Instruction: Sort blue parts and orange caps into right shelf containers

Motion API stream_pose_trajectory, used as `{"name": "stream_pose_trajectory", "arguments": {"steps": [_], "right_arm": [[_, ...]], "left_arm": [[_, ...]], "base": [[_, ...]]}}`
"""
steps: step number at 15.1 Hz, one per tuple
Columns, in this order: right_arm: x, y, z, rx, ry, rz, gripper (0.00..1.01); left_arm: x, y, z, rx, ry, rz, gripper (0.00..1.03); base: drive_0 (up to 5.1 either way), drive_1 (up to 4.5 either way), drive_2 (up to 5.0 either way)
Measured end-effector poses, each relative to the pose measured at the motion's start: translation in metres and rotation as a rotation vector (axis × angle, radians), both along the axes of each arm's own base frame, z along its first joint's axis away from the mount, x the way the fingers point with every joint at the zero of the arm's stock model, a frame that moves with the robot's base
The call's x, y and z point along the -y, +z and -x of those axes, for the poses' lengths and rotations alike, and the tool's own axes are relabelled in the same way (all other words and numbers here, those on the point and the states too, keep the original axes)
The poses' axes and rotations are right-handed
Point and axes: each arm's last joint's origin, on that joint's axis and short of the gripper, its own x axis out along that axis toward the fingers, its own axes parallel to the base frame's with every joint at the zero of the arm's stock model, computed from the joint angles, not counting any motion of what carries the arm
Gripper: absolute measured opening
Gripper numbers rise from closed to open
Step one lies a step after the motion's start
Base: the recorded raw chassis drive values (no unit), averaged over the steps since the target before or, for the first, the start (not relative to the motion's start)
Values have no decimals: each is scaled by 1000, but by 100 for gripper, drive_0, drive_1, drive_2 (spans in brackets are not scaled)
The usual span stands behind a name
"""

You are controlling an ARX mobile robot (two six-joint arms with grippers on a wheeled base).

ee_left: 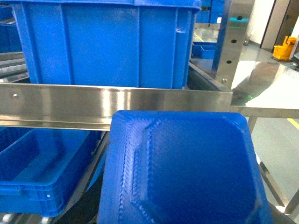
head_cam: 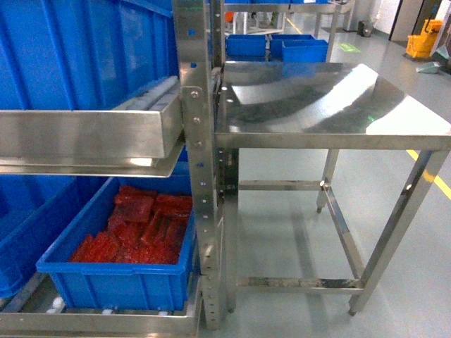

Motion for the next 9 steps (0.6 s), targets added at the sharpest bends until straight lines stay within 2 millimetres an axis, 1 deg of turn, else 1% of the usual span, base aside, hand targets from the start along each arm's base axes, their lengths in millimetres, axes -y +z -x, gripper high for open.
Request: {"name": "stream_pose_trajectory", "arguments": {"steps": [9], "right_arm": [[0,0,0,-5,0,0,46]], "left_arm": [[0,0,0,-2,-2,0,43]], "base": [[-503,238,238]]}}
